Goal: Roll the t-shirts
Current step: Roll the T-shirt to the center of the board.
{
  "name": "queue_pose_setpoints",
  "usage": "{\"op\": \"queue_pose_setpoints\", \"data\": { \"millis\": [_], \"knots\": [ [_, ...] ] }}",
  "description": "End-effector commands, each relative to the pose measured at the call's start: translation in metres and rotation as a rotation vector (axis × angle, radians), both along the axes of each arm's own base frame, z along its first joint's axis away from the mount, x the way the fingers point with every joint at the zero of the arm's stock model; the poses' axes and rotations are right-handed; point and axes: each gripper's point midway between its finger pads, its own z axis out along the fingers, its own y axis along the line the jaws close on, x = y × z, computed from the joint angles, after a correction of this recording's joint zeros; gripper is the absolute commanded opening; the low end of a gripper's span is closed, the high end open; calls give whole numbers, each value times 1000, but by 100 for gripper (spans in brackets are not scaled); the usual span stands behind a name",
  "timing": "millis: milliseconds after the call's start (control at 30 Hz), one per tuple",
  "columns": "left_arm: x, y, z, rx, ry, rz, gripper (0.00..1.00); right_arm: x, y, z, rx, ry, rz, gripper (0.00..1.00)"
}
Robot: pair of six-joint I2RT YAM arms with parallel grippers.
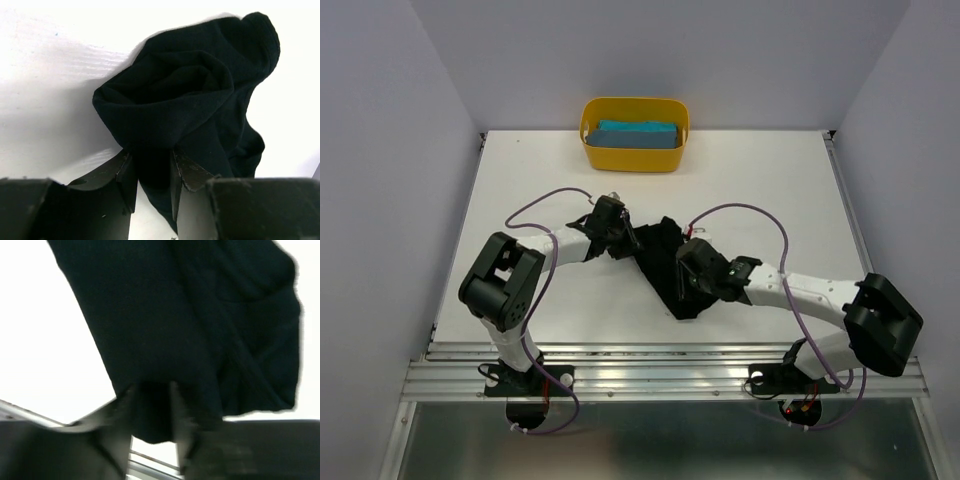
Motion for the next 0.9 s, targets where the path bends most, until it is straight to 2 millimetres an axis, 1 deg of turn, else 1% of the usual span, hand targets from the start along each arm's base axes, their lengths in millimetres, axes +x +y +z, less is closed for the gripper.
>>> {"op": "queue_pose_setpoints", "data": {
  "millis": [0, 33, 67, 100, 133, 167, 200, 267, 300, 333, 367, 400, 433, 467, 500, 567, 600, 633, 667, 833, 867],
  "knots": [
    [-2, 9, 17, 40, -6, 13, 0, 12, -25, 33, -148, -131, -22, 47],
    [-1, 11, 19, 49, -9, 22, 0, 10, -27, 37, -172, -143, -20, 52],
    [-3, 14, 20, 61, 2, 29, 0, 17, -28, 50, -195, -196, -39, 58],
    [-3, 15, 20, 66, 4, 31, 0, 12, -22, 54, -211, -219, -18, 62],
    [-3, 16, 22, 73, 1, 34, 0, 8, -22, 56, -238, -231, -8, 64],
    [-4, 17, 24, 76, 2, 36, 0, 13, -22, 61, -273, -271, -19, 70],
    [-4, 18, 25, 77, -1, 36, 0, 4, -13, 62, -289, -294, 15, 71],
    [-5, 18, 26, 80, 2, 35, 0, -1, -8, 63, -332, -328, 38, 72],
    [-4, 18, 27, 81, 2, 36, 0, 1, -6, 64, -371, -363, 34, 72],
    [-4, 19, 27, 84, 2, 37, 0, -7, 1, 63, -394, -379, 69, 72],
    [-4, 19, 27, 87, 3, 37, 0, -9, 5, 64, -409, -394, 78, 72],
    [-4, 19, 28, 88, 1, 37, 0, -9, 7, 60, -452, -415, 86, 72],
    [-3, 20, 29, 90, 0, 39, 0, -11, 13, 62, -462, -426, 99, 72],
    [-4, 20, 29, 93, 0, 39, 0, -17, 20, 61, -473, -440, 127, 72],
    [-3, 20, 29, 95, -2, 39, 0, -18, 22, 60, -491, -457, 131, 73],
    [-3, 21, 30, 99, -4, 41, 0, -22, 30, 51, -529, -466, 163, 74],
    [-4, 21, 30, 100, -1, 41, 0, -23, 31, 48, -548, -475, 177, 74],
    [-4, 22, 30, 101, -2, 41, 0, -26, 33, 39, -575, -477, 199, 75],
    [-4, 22, 30, 102, -1, 41, 0, -29, 35, 36, -588, -482, 218, 76],
    [-4, 23, 35, 111, -3, 37, 0, -30, 38, 17, -629, -491, 258, 77],
    [-4, 23, 36, 115, -2, 35, 0, -30, 37, 14, -637, -492, 262, 79]
  ]
}}
